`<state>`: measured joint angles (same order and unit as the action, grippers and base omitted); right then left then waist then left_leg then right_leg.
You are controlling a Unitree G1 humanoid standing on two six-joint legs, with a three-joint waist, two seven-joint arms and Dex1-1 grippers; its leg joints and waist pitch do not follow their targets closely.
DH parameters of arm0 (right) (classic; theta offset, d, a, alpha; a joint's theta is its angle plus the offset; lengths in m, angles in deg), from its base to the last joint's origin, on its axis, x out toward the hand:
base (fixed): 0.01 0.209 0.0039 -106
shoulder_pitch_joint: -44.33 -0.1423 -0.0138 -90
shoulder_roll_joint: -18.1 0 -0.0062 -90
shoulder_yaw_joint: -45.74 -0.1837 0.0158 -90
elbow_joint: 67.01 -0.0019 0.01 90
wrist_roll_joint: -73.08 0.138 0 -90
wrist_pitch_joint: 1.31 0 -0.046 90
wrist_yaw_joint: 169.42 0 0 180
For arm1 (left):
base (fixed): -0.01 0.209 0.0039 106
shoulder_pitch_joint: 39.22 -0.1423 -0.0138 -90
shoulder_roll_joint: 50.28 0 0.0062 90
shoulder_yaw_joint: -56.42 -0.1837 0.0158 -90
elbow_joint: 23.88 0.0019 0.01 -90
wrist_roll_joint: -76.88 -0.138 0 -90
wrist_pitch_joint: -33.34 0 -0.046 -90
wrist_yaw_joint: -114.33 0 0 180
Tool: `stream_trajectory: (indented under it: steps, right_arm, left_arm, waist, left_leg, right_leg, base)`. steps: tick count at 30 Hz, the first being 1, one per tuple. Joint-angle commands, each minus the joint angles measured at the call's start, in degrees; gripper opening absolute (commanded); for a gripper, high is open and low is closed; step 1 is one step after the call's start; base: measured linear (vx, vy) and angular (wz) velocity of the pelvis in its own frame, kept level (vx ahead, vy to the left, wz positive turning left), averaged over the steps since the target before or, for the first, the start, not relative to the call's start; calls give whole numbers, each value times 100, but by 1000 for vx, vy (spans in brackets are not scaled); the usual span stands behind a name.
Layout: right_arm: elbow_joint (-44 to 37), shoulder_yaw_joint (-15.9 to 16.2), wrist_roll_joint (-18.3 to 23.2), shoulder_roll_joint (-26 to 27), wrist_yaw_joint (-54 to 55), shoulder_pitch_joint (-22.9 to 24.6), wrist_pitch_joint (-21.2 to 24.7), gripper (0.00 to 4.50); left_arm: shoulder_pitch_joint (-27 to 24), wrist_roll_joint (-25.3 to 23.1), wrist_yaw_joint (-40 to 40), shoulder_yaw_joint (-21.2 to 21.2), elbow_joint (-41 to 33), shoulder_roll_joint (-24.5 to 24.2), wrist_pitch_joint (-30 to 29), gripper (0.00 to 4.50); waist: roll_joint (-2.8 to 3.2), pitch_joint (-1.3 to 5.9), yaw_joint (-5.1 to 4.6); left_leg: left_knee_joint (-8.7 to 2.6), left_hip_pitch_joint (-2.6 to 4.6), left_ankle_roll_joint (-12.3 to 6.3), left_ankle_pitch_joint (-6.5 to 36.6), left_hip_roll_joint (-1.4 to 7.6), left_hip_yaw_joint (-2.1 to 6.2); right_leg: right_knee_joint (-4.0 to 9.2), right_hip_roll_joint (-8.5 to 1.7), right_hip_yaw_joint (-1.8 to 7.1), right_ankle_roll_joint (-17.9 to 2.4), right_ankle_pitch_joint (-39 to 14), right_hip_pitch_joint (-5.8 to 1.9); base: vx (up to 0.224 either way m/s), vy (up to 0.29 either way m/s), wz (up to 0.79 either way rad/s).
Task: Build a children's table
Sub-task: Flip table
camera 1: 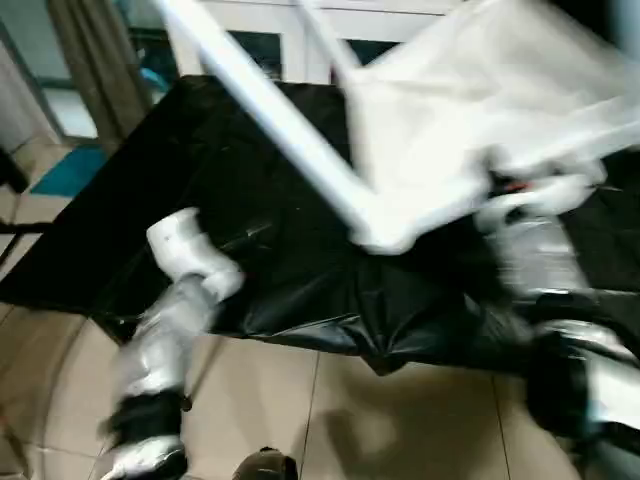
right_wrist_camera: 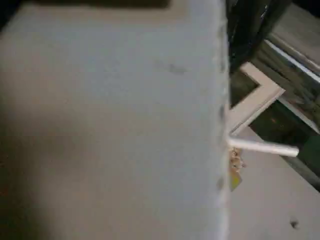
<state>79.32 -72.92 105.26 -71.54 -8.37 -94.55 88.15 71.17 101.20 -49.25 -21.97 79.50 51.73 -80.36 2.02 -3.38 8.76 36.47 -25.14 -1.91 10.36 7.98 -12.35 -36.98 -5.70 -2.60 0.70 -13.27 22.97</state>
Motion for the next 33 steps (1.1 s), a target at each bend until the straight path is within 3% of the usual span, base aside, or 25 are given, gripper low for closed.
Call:
stream_trajectory:
  steps: [1, 3, 11, 16, 18, 24, 30, 33]
  right_arm:
    - [-501, 293, -340, -242, -110, 3, -36, 199]
    - [-767, 446, -499, -404, -45, 108, 95, 199]
    - [-1266, 740, -991, -712, 195, 304, 224, 199]
    - [-1485, 843, -1162, -836, 450, 377, 253, 199]
    - [-1557, 846, -1253, -869, 563, 382, 267, 199]
    - [-1688, 933, -1410, -986, 724, 381, 338, 198]
    - [-1773, 971, -1452, -1044, 712, 379, 389, 196]
    - [-1839, 1033, -1561, -1105, 683, 385, 434, 196]
  left_arm:
    - [18, -282, 203, -350, -259, -108, 188, 450]
    - [84, -649, 459, -742, -525, -286, 617, 450]
    - [469, -1063, 646, -997, -978, -415, 1603, 450]
    - [581, -1174, 680, -1093, -1111, -459, 1907, 450]
    - [642, -1278, 670, -1065, -1104, -447, 2159, 450]
    - [665, -1392, 544, -1096, -932, -532, 2112, 450]
    - [630, -1436, 772, -1282, -980, -534, 2240, 450]
    - [694, -1723, 982, -1587, -994, -702, 2359, 450]
  waist:
    - [-67, 484, -63]
    - [-72, 481, -104]
    - [-55, 477, -149]
    - [-43, 498, -117]
    - [-41, 493, -117]
    - [-59, 484, -147]
    - [-68, 493, -147]
    - [-73, 497, -145]
  left_leg:
    - [-449, 305, -449, 401, 542, 278]
    - [-460, 303, -333, 532, 535, 280]
    - [-450, 302, -263, 608, 509, 259]
    - [-433, 324, -268, 504, 505, 242]
    - [-446, 325, -208, 613, 510, 243]
    - [-461, 322, -67, 828, 492, 234]
    - [-441, 308, -180, 695, 490, 228]
    - [-430, 304, -276, 563, 495, 230]
  right_leg:
    - [337, -367, 167, -1383, 349, -193]
    - [355, -380, 183, -1303, 245, -208]
    - [370, -353, 190, -1363, 273, -195]
    - [343, -322, 185, -1381, 515, -169]
    - [358, -327, 181, -1358, 390, -173]
    - [381, -349, 192, -1267, 123, -187]
    - [361, -344, 194, -1326, 341, -187]
    - [349, -335, 191, -1315, 382, -180]
  base:
    - [0, 0, 0]
    - [0, 0, 0]
    - [0, 0, 0]
    - [0, 0, 0]
    - [0, 0, 0]
    - [0, 0, 0]
    - [0, 0, 0]
    - [0, 0, 0]
